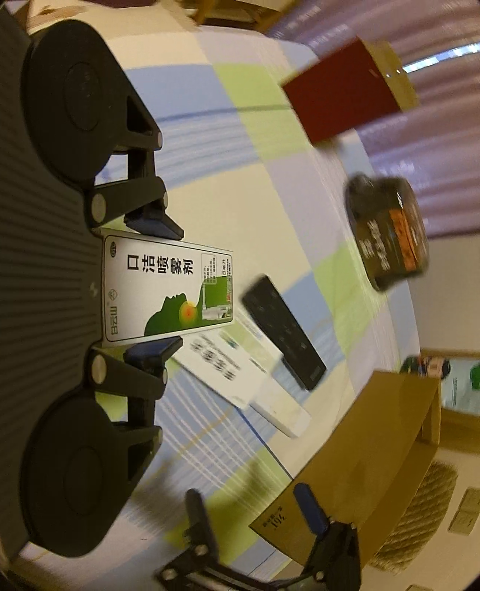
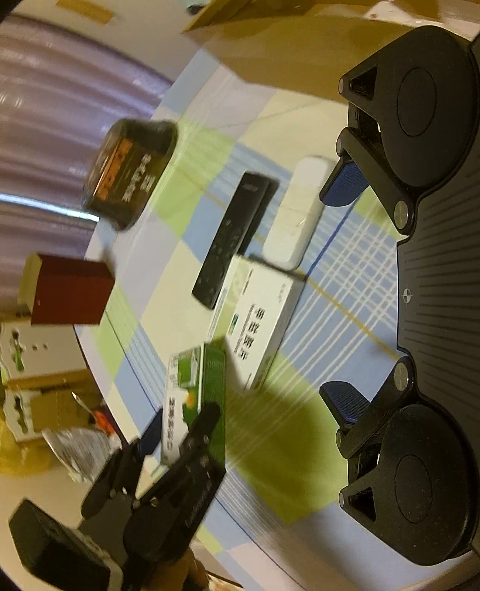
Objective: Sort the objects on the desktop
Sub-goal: 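Close the left gripper on the green-and-white medicine box, then grasp the white Mecobalamin box with the right gripper while the left gripper holds the medicine box, then carry both medicine boxes with both grippers over the cardboard box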
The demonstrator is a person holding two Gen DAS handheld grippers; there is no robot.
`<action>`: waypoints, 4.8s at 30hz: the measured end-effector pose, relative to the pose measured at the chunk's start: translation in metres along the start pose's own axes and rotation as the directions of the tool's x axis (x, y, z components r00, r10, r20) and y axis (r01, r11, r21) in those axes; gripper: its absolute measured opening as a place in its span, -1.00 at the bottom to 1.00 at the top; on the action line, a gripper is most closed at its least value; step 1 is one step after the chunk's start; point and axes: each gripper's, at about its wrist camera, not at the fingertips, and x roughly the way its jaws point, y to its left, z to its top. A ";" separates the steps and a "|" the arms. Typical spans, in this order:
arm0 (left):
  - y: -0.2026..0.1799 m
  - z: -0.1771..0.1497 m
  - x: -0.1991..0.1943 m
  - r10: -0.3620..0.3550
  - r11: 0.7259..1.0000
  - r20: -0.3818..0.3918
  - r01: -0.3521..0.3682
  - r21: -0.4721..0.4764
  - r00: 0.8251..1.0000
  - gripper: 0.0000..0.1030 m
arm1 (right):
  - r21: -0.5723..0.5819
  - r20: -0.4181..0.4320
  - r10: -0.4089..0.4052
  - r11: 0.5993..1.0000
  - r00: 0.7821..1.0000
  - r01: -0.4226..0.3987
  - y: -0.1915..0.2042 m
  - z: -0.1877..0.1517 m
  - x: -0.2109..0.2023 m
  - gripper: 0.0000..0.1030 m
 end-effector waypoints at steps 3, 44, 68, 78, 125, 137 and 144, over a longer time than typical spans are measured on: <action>0.006 -0.020 -0.010 0.020 0.998 -0.007 -0.020 -0.054 1.000 -0.02 | -0.049 -0.004 0.012 0.999 1.000 -0.012 0.004 0.007 0.008 1.00; 0.007 -0.073 -0.009 0.046 0.989 -0.065 -0.054 -0.134 0.997 0.13 | -0.332 -0.340 0.175 0.897 0.924 -0.293 0.022 0.033 0.123 0.45; -0.027 -0.070 -0.023 0.021 0.999 -0.116 -0.025 -0.031 0.993 -0.03 | -0.070 -0.157 0.137 0.986 0.978 -0.150 0.028 -0.007 0.061 0.37; -0.065 -0.031 -0.030 -0.029 0.996 -0.045 0.033 0.080 0.999 -0.02 | 0.050 -0.066 0.043 0.998 0.997 -0.039 0.004 -0.027 -0.018 0.38; -0.170 0.124 -0.039 -0.259 0.889 0.153 0.174 0.423 0.954 -0.02 | 0.327 0.054 -0.321 0.901 0.946 0.287 -0.085 -0.079 -0.163 0.38; -0.207 0.197 -0.017 -0.331 0.835 0.170 0.204 0.510 0.928 -0.02 | 0.409 0.031 -0.403 0.840 0.915 0.356 -0.151 -0.085 -0.170 0.38; -0.233 0.230 0.008 -0.351 0.799 0.142 0.217 0.560 0.926 -0.02 | 0.443 0.017 -0.398 0.825 0.917 0.350 -0.181 -0.093 -0.159 0.38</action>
